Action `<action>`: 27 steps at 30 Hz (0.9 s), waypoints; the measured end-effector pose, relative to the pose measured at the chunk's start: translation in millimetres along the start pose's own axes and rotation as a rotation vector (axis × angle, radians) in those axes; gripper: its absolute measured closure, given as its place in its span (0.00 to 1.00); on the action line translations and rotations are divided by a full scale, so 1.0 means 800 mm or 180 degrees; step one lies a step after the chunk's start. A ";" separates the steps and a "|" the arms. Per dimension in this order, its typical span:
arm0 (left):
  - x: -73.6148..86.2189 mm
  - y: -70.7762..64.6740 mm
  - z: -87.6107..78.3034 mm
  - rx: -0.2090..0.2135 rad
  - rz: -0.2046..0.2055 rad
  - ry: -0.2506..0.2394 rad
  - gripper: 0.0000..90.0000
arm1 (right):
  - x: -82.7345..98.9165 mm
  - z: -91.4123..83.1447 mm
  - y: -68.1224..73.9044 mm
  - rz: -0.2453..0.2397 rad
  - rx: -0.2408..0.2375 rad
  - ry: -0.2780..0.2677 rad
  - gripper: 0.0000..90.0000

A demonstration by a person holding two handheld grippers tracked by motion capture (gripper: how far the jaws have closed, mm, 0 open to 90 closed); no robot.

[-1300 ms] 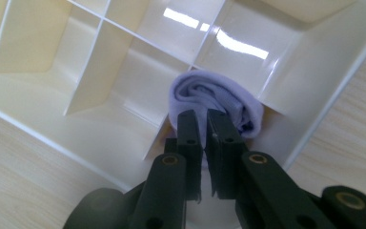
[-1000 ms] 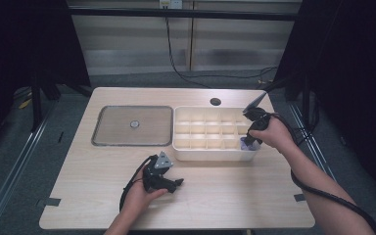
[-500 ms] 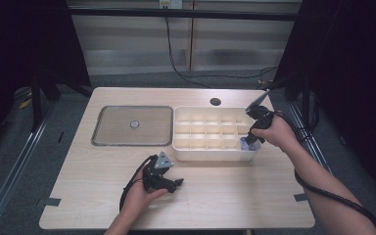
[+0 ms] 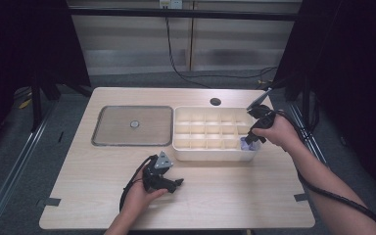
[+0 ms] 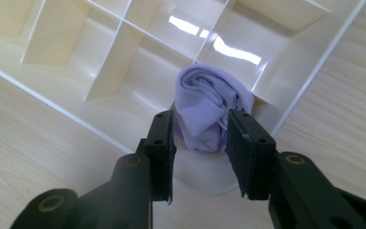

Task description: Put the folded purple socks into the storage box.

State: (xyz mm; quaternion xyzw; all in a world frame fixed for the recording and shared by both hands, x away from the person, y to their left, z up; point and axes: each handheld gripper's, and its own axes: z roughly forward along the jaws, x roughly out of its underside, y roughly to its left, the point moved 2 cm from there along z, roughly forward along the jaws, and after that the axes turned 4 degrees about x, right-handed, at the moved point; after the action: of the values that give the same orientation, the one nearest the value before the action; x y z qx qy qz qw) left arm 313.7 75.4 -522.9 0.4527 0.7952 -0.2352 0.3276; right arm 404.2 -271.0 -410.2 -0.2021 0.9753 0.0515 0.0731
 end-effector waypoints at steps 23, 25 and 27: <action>0.000 0.000 0.000 -0.0001 -0.0007 -0.0004 0.21 | 0.007 -0.020 0.012 -0.0253 -0.0093 -0.0091 0.49; 0.000 0.000 0.000 -0.0001 -0.0008 -0.0005 0.21 | 0.007 -0.020 0.013 -0.0289 -0.0106 -0.0095 0.48; 0.000 0.000 0.000 0.0000 -0.0006 -0.0008 0.21 | 0.008 -0.022 0.015 -0.0327 -0.0114 -0.0107 0.46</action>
State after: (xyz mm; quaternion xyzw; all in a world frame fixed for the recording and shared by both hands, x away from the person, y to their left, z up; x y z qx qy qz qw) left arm 313.9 75.1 -523.1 0.4517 0.7953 -0.2360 0.3284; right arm 391.3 -264.4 -393.2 -0.2523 0.9612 0.0685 0.0884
